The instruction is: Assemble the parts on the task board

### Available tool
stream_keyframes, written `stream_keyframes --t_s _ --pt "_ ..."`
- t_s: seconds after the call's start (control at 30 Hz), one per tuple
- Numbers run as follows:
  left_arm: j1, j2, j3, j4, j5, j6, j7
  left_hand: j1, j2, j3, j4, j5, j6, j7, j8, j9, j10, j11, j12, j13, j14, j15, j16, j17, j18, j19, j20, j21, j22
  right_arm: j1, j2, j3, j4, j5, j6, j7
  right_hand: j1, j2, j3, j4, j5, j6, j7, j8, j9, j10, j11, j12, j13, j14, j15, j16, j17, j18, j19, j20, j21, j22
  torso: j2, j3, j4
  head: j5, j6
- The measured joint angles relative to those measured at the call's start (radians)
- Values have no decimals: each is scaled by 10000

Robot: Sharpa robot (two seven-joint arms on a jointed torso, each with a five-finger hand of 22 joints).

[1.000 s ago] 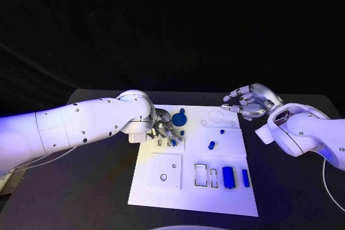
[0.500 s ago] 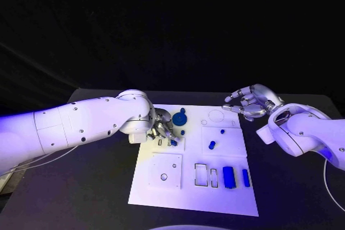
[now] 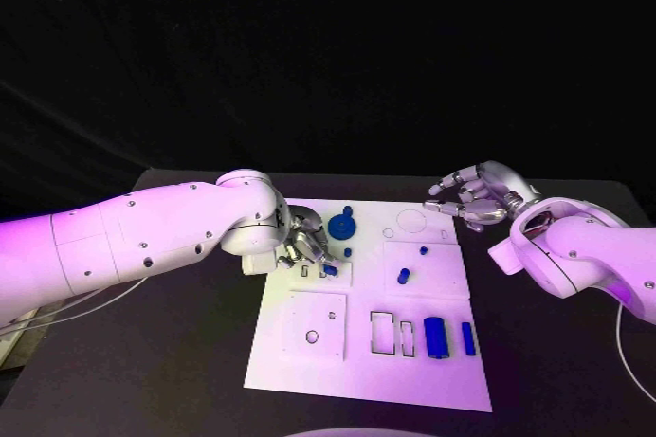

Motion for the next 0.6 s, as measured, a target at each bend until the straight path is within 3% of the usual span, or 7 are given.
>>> stream_keyframes --t_s 0.27,0.5,0.57,0.6 --pt "1 -209 20 290 25 -135 -1 -63 -63 51 29 0 4 1 41 1 75 4 3 28 0 0 0 0 0 0 0 40 22 -6 1 0 -6 -3 0 -6 0 0 0 0 0 0 0 40 0 0 0 0 0 0 0 0 -1 0 0 0 0 0 -4 5 -5 26 13" --pt "-9 -303 8 520 -693 -324 46 -72 -229 164 -25 -4 -19 -23 47 1 75 4 3 -50 -1 0 0 0 1 0 0 46 72 -9 -6 0 -6 -4 -1 -6 0 0 0 0 0 0 0 40 -1 0 0 0 0 0 0 0 1 0 0 0 0 -14 6 5 -6 32 23" --pt "-20 -307 -22 562 -1062 -403 89 -68 -361 164 -25 -4 -21 -25 48 4 75 4 3 -50 0 0 0 0 1 0 0 46 72 -13 -6 0 -6 -4 -2 -6 0 0 0 0 0 0 0 40 -1 -23 -23 -37 0 0 0 0 7 0 0 0 -42 -24 5 4 0 39 23" --pt "-29 -309 -31 580 -1231 -436 112 -79 -453 216 -42 -4 -20 -25 49 306 75 4 3 -50 -1 0 0 0 0 0 0 46 74 -14 -6 0 -6 -4 -2 -6 0 0 0 0 0 0 0 40 -1 -27 -27 -37 0 0 0 0 8 1 0 0 -41 -24 5 4 0 44 19"
